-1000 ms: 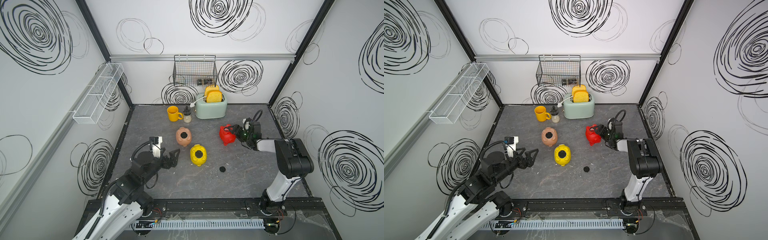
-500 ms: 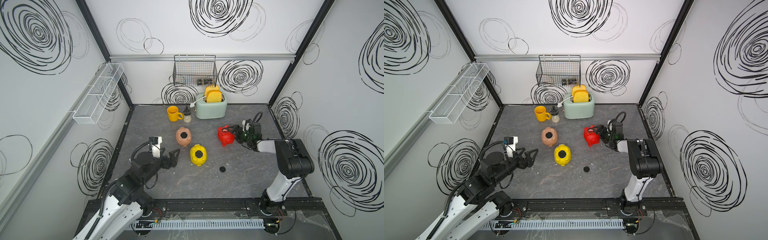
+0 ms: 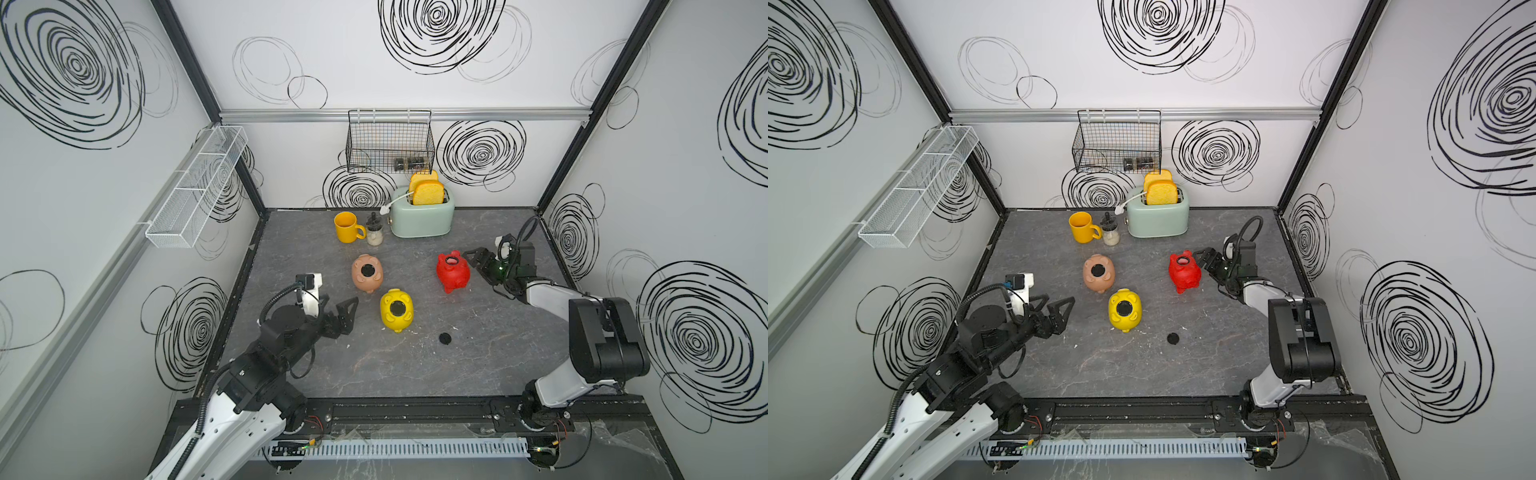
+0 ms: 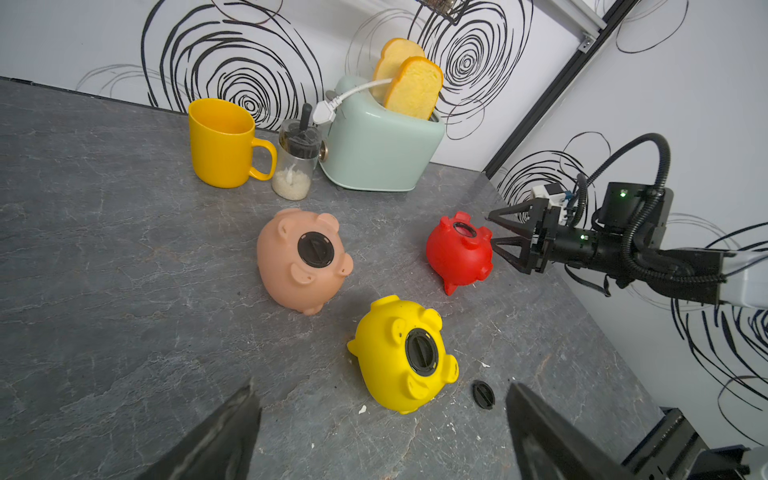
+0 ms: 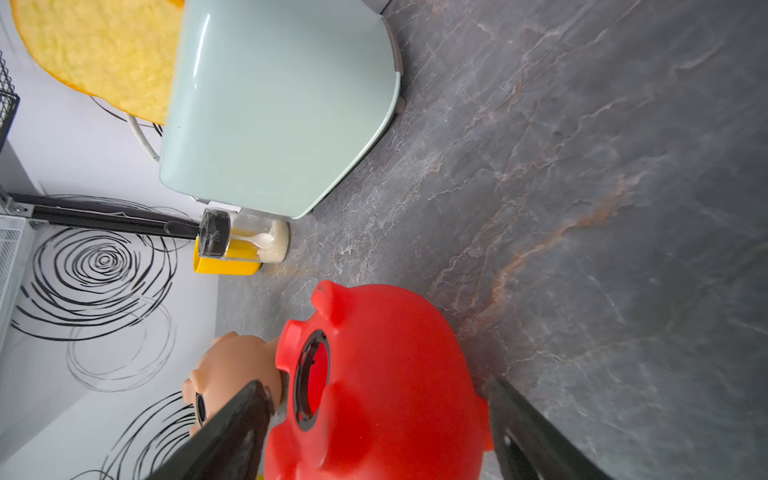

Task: Close piggy banks
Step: Turn over the piggy bank at the center of the board, then adjust the piggy bank at the center of the board.

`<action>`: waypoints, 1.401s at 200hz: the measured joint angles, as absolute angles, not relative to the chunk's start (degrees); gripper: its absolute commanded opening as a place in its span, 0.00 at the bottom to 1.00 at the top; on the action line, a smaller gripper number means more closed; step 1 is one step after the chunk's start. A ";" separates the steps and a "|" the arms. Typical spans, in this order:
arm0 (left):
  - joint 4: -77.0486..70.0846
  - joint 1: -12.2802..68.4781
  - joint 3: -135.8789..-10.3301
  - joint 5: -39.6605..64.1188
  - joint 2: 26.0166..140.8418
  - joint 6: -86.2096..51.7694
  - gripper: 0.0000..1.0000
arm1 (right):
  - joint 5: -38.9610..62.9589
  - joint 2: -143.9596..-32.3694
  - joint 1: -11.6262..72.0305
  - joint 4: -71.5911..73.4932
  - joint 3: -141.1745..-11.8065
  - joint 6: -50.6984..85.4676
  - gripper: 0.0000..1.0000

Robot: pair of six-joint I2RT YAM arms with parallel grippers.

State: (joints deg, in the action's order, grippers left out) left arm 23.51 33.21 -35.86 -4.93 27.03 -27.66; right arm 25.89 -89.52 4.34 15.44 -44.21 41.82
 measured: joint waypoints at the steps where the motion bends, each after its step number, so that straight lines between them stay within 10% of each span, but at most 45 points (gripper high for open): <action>1: 23.51 33.26 -35.86 -4.97 27.03 -27.64 0.95 | 25.80 -89.34 4.34 15.25 -44.21 41.65 0.83; 195: 25.58 49.65 -35.35 -14.28 29.71 -28.86 0.95 | 9.85 -77.58 22.11 -13.52 -41.63 26.52 0.69; 280: 15.79 43.46 -50.37 1.72 59.18 -28.47 0.88 | 9.21 -77.36 21.47 -16.25 -43.62 25.65 0.65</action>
